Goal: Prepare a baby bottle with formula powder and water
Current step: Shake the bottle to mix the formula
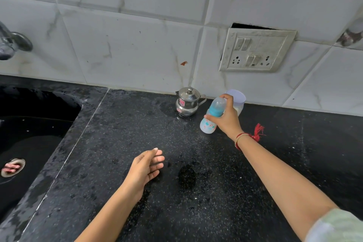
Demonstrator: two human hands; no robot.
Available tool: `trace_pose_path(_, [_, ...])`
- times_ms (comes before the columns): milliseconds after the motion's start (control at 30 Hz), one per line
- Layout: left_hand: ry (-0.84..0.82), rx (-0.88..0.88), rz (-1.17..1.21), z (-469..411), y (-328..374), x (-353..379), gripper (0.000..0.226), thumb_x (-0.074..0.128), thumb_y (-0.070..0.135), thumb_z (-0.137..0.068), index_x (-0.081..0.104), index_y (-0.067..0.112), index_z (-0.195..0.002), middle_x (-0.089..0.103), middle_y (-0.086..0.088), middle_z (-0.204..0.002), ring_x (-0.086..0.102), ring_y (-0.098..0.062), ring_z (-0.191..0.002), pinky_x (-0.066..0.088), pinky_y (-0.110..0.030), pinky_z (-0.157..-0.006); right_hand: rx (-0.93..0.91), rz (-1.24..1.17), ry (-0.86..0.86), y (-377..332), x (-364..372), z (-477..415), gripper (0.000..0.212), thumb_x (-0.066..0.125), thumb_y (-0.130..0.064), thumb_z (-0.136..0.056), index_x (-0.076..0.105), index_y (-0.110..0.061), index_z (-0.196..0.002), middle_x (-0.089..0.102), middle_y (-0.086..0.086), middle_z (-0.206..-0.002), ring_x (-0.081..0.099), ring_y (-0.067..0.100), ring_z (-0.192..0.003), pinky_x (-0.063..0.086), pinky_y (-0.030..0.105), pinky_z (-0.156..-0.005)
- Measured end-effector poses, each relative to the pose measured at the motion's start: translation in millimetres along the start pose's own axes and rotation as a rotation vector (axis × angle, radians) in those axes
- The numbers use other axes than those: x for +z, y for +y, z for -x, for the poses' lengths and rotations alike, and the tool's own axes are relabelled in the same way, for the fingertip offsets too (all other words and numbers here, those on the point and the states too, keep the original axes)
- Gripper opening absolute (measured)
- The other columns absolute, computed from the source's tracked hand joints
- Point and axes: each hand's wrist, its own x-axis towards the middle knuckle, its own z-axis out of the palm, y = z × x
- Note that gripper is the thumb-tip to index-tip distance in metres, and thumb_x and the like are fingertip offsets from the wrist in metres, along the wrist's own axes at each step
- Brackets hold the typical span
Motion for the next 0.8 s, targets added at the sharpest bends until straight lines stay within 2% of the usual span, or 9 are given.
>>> trace_pose_path(267, [-0.006, -0.016, 0.008, -4.5, -0.6, 5.8, 0.023, 0.053, 0.033, -0.097, 0.068, 0.016, -0.1, 0.072, 0.002, -0.086, 0.064, -0.014, -0.081, 0.049, -0.027, -0.073, -0.071, 0.117, -0.115, -7.0, 2.3, 1.1, 0.075, 0.078, -0.014, -0.072, 0.027, -0.023, -0.126, 0.041, -0.008, -0.115, 0.046, 0.011, -0.107, 0.042, 0.026, -0.09])
trace_pose_path(533, [-0.009, -0.024, 0.006, -4.3, -2.7, 5.3, 0.024, 0.052, 0.033, -0.097, 0.068, 0.016, -0.101, 0.072, 0.003, -0.085, 0.064, -0.013, -0.08, 0.048, -0.027, -0.074, -0.077, 0.147, -0.133, -4.8, -1.3, 4.8, 0.074, 0.079, -0.015, -0.072, 0.026, -0.03, -0.121, 0.041, -0.007, -0.116, 0.049, 0.013, -0.108, 0.046, 0.033, -0.093])
trace_pose_path(800, [-0.048, -0.003, -0.07, -1.4, -0.6, 7.5, 0.022, 0.053, 0.033, -0.096, 0.068, 0.017, -0.097, 0.071, 0.004, -0.084, 0.063, -0.014, -0.081, 0.047, -0.027, -0.074, -0.059, 0.174, -0.127, -6.6, -0.3, 7.9, 0.079, 0.08, -0.017, -0.069, 0.025, -0.029, -0.125, 0.042, -0.007, -0.117, 0.05, 0.015, -0.108, 0.048, 0.039, -0.096])
